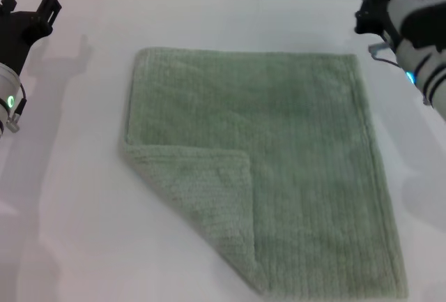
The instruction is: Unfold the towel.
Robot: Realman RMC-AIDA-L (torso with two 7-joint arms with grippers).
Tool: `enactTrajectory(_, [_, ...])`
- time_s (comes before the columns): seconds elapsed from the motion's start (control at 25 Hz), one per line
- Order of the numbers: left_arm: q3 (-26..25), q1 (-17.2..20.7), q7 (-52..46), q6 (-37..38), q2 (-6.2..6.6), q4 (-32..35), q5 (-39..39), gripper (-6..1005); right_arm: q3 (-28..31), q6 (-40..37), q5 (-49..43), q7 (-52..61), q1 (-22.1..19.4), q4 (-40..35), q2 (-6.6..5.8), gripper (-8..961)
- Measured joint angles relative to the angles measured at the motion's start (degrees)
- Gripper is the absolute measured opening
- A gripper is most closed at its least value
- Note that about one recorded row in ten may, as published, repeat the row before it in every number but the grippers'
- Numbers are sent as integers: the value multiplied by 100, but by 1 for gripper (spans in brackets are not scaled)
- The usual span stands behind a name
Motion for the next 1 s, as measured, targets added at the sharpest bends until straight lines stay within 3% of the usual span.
enactTrajectory(0.04, [0,2,0,2,0,10,0,773,222,-431,6,-270,-40,-255,8,72])
enactTrajectory(0.08, [0,9,0,2,2,23,-1,773,706,-1339,22,-716,-123,-756,19,40])
enactTrajectory(0.12, [0,9,0,2,2,23,-1,773,706,-1339,22,-716,-123,-756,19,31])
enactTrajectory(0.2, [0,18,0,2,6,40,-1,773,1196,-2264,22,-971,-181,-1208,22,14])
enactTrajectory(0.28, [0,30,0,2,11,78,-2,773,1895,-3812,-63,-1074,-156,-1684,-4,-3])
enactTrajectory(0.32, [0,35,-1,2,12,99,-1,773,1895,-3812,-63,-1074,-156,-1684,-4,-3])
enactTrajectory(0.44, [0,42,-28,4,12,148,3,773,2648,-5224,-452,-1110,60,-1948,-33,-1])
enactTrajectory(0.48, [0,42,-48,8,12,177,4,773,3158,-6144,-935,-1100,296,-2039,-27,-1])
enactTrajectory(0.52, [0,42,-48,8,12,177,4,773,3158,-6144,-935,-1100,296,-2039,-27,-1])
enactTrajectory(0.76, [0,-2,-51,13,11,250,28,772,3975,-7918,-1880,-995,981,-1972,-44,0])
enactTrajectory(1.0, [0,-18,-53,83,9,249,33,772,4133,-8568,-2364,-872,1553,-1457,-164,0])
